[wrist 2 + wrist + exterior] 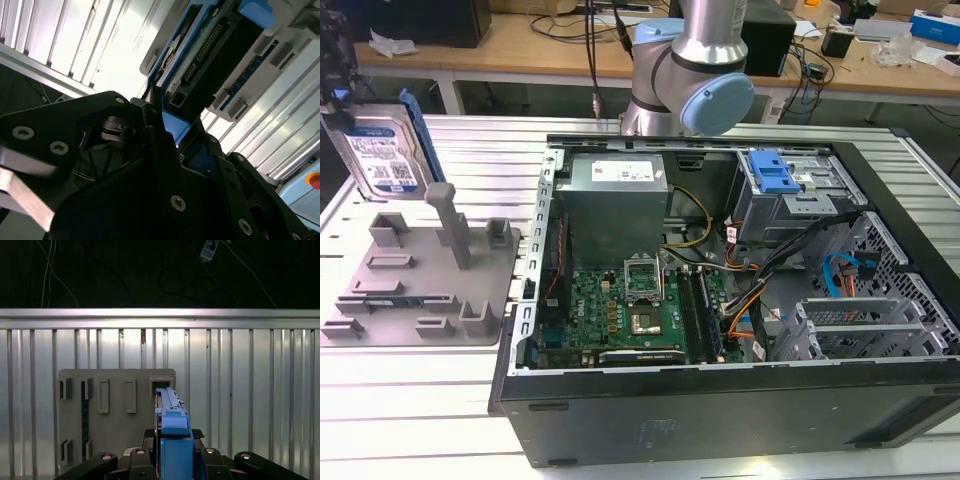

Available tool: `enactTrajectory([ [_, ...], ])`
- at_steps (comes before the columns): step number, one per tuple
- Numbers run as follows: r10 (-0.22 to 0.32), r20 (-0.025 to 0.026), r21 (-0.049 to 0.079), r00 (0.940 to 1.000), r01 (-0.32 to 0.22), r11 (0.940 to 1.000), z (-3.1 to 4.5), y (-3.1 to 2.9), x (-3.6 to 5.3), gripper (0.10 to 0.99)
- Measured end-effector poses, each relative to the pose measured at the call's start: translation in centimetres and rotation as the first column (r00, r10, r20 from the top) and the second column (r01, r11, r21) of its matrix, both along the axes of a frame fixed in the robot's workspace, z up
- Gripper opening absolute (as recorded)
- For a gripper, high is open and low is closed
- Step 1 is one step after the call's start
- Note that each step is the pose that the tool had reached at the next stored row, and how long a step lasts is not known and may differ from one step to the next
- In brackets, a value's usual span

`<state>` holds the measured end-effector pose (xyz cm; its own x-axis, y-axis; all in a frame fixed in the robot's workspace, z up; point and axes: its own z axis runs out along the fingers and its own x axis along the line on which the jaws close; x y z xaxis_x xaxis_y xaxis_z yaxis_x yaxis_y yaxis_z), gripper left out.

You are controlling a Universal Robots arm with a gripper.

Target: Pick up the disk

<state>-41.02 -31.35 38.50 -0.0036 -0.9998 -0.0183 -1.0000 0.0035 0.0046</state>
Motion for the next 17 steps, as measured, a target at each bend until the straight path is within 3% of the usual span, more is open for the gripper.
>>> enactTrajectory([
  [13, 0.0, 0.0001, 0.001, 1.0, 0.0, 1.0, 7.18, -0.03, 0.0, 0.365],
  [14, 0.0, 0.0002, 0.002, 1.0, 0.0, 1.0, 8.79, -0.06, 0.0, 0.365],
  [17, 0.0, 0.0, 0.004, 1.0, 0.0, 1.0, 11.42, -0.12, 0.0, 0.365],
])
